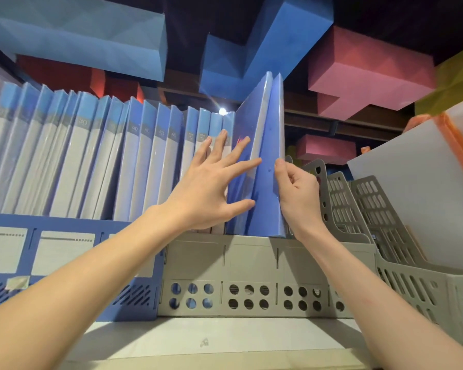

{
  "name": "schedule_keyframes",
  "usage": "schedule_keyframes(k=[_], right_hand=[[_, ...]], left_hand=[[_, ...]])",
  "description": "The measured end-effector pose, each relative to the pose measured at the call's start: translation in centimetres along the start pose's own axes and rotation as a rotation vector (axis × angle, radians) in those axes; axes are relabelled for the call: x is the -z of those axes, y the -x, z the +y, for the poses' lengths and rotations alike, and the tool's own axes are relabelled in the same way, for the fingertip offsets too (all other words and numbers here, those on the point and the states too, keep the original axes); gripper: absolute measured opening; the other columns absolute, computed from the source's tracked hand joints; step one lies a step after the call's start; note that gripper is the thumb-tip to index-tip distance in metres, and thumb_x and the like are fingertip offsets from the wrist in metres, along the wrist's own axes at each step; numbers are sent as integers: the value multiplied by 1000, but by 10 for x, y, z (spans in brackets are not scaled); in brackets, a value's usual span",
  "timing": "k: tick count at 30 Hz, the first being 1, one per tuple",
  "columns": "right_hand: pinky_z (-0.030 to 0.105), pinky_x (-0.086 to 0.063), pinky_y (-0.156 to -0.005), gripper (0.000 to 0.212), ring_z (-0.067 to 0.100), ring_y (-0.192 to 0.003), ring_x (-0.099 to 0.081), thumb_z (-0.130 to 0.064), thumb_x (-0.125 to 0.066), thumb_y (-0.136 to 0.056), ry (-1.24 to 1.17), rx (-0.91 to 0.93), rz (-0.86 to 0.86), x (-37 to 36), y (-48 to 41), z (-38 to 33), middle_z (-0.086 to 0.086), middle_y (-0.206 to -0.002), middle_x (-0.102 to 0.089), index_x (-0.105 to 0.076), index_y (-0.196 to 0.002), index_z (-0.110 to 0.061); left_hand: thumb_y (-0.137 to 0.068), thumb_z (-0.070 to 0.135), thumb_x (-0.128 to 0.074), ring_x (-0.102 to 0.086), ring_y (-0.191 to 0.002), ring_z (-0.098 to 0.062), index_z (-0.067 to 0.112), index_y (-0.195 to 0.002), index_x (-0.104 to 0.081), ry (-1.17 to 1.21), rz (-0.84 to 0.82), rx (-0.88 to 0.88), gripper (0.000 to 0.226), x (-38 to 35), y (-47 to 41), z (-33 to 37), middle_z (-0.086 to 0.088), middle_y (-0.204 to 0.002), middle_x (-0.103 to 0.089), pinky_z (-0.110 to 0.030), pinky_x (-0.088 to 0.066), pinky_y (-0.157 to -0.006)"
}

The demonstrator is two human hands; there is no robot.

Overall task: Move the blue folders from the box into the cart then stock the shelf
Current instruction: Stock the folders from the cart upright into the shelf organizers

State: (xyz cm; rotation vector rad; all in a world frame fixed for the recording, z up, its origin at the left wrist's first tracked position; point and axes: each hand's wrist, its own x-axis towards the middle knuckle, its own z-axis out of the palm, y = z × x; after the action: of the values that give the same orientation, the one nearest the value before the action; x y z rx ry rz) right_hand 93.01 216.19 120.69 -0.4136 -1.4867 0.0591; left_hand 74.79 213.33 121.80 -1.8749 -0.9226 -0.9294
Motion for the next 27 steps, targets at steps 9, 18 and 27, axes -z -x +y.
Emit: schedule_keyframes(k=[9,18,27], right_hand=[[25,-26,-53,45,8,-54,-29,-32,-44,-106,9,101,53,-10,3,2,-4,-58,-33,-43,-70,-6],[3,-43,-71,20,-13,-74,-58,-23,-48,-104,-234,-128,-131,-12,5,-1,-30,-69,-63,-65,-95,-30],[30,-52,-89,39,-4,-111,-63,-26,-62,-97,-363,-307,-302,-10,8,7,-17,-122,-69,-60,-136,-26]], left_hand=[[-94,64,-52,2,-157,-24,37,-151,-41,-90,62,-6,65,-5,2,0,6,-167,-17,-47,-2,-127],[-92,49,-52,-10,-156,-23,28,-147,-50,14,110,38,59,-1,8,6,0,-163,-30,-46,-11,-127],[-96,42,-46,-7,-156,-22,13,-156,-35,-53,91,25,68,-3,13,3,1,-166,-20,-46,-12,-126]])
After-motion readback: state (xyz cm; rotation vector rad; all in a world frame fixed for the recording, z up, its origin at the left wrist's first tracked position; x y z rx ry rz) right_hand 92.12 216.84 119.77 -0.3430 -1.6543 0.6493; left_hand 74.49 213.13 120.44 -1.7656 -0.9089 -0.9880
